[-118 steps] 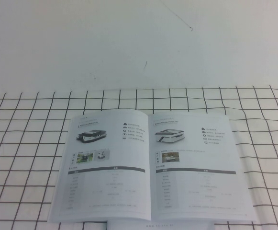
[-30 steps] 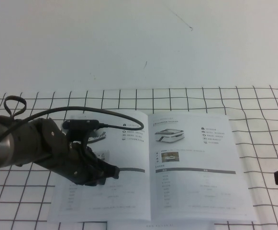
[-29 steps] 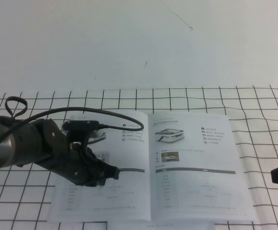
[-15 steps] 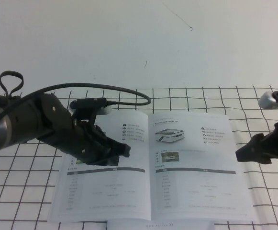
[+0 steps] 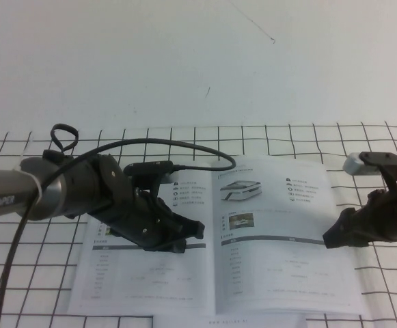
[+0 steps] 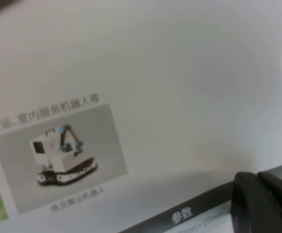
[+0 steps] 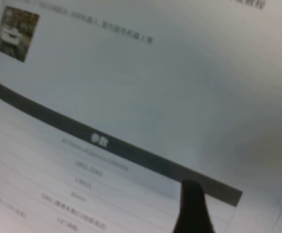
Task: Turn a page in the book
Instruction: Open the closed book
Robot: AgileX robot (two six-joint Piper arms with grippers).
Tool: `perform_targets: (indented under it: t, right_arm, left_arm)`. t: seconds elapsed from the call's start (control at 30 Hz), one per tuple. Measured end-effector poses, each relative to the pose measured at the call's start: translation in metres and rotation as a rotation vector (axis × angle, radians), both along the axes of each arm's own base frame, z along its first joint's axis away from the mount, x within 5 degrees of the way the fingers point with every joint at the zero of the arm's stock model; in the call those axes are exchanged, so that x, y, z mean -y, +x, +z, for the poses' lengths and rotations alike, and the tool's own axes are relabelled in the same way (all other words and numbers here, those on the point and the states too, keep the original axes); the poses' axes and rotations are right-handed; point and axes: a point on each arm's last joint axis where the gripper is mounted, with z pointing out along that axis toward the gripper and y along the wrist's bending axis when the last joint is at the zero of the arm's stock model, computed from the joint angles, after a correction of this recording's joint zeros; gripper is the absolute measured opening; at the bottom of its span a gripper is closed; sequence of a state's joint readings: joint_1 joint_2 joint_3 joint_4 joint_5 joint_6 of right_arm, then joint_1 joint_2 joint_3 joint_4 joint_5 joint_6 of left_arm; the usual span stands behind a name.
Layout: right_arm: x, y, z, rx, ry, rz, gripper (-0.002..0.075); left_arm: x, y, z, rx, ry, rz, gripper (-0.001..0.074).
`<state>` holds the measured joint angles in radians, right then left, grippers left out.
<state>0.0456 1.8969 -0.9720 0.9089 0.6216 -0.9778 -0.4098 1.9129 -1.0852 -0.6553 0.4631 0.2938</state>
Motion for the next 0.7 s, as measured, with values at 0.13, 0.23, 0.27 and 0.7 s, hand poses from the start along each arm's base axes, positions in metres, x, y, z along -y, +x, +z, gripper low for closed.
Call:
perform_targets:
  t: [0.13,0.23,0.27,0.7]
  right_arm:
    - [-0.0007,0.0008,-0.0049,-0.016,0.003,0.01,0.0452]
    - [-0.0009,0.0005,-0.0054,-0.019,0.004,0.016,0.0452]
    - [-0.0009,0.0005,-0.0054,-0.018,0.004,0.017,0.0452]
    - [-0.0076,0.0031,-0.0039,-0.007,0.099,-0.002,0.0453]
  left_arm:
    - [0.002,0.0007,-0.0053,-0.034,-0.009,0.007,-0.0003]
    - [0.0024,0.0013,-0.0059,-0.037,-0.011,0.007,-0.0003]
    - [0.0024,0.0013,-0.0059,-0.037,-0.011,0.007,-0.0003]
    - [0.0025,0.0015,-0.0058,-0.034,-0.011,0.007,-0.0003]
